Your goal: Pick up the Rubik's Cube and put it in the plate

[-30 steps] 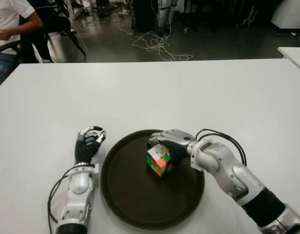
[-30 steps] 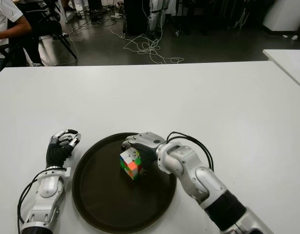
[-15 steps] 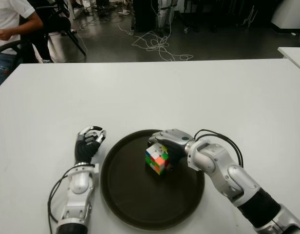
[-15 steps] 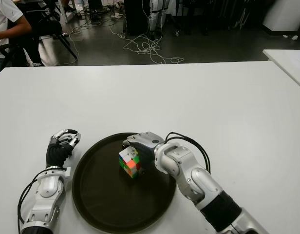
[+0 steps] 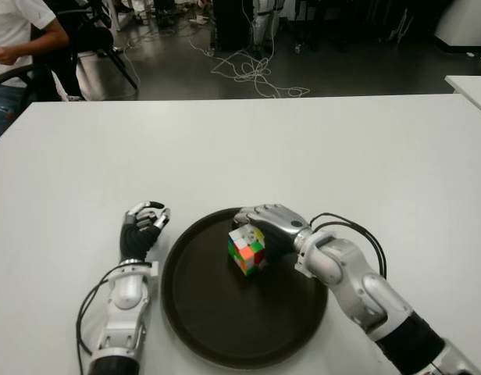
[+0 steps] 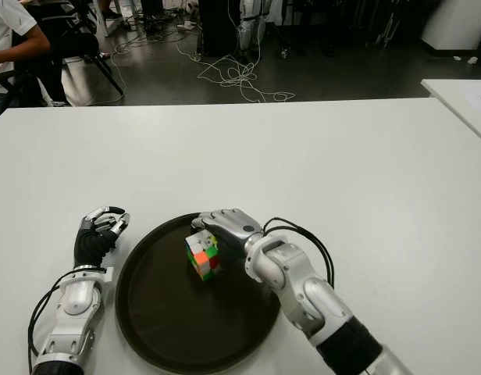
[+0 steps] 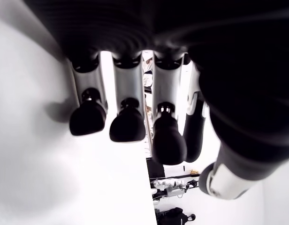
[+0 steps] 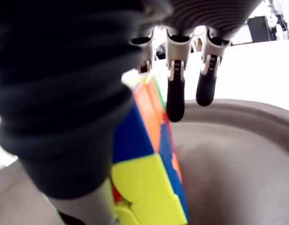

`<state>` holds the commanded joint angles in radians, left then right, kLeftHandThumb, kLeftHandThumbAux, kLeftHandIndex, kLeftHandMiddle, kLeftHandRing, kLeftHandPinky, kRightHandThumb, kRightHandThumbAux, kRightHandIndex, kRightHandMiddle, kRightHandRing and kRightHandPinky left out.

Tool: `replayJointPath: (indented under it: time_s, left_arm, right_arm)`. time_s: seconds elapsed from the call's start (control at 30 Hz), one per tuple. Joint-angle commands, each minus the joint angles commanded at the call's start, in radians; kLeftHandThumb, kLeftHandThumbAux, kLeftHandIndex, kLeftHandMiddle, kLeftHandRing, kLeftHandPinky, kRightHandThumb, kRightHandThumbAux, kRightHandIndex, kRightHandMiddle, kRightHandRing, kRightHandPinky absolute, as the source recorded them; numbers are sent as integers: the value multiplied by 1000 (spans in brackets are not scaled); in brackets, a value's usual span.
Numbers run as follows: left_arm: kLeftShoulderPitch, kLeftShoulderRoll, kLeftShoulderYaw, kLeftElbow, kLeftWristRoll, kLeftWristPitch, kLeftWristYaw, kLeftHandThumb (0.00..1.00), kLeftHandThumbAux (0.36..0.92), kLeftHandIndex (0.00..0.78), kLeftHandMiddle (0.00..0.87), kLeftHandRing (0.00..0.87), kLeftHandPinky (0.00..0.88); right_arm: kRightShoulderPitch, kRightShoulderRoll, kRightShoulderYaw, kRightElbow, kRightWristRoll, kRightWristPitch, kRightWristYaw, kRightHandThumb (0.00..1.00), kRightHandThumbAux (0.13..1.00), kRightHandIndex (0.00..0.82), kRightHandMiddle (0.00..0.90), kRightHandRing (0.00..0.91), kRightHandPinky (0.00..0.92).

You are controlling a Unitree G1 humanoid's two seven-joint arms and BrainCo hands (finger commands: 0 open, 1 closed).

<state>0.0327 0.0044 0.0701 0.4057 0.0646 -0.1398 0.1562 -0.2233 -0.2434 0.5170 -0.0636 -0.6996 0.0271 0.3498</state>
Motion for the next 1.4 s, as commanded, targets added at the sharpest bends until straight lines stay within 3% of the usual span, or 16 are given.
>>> replayJointPath:
  time_s: [0.3, 0.47, 0.57, 0.67, 0.87, 1.17, 1.4]
  left_arm:
    - [-3, -4, 4, 8, -2, -12, 10, 704, 707, 443, 801, 815, 793]
    - [-1, -4, 3, 3, -3, -12, 6, 704, 707, 443, 802, 816, 791]
    - [2, -4, 1, -5, 0, -7, 7, 705, 707, 443, 801, 818, 797]
    - [4, -6, 1, -9, 1, -6, 13, 704, 707, 443, 801, 820, 802]
    - [5, -11, 3, -8, 1, -14, 19, 704, 707, 443, 800, 822, 804]
    - [3, -8, 3, 3, 1, -33, 21, 704, 707, 443, 799, 820, 802]
    - [8, -14, 7, -5, -12, -30, 14, 704, 707, 443, 798, 818, 797]
  right_arm:
    - [7, 1, -38, 7, 134, -59, 11, 0, 866, 145, 169, 178, 152]
    - [-1, -14, -31, 4, 148, -62, 35, 0, 868, 53, 68, 70, 47]
    - [-13, -35, -19, -8, 146, -46, 87, 0, 816, 17, 22, 23, 15]
    - [-29, -61, -10, -18, 152, -39, 156, 0, 711, 5, 7, 7, 4]
    - [-44, -77, -5, -21, 150, -42, 208, 0, 574, 0, 0, 0, 0]
    - [-66, -93, -1, -44, 167, 11, 311, 0, 541, 0, 0, 0, 0]
    - [-67, -91, -9, -45, 180, 23, 326, 0, 538, 0, 0, 0, 0]
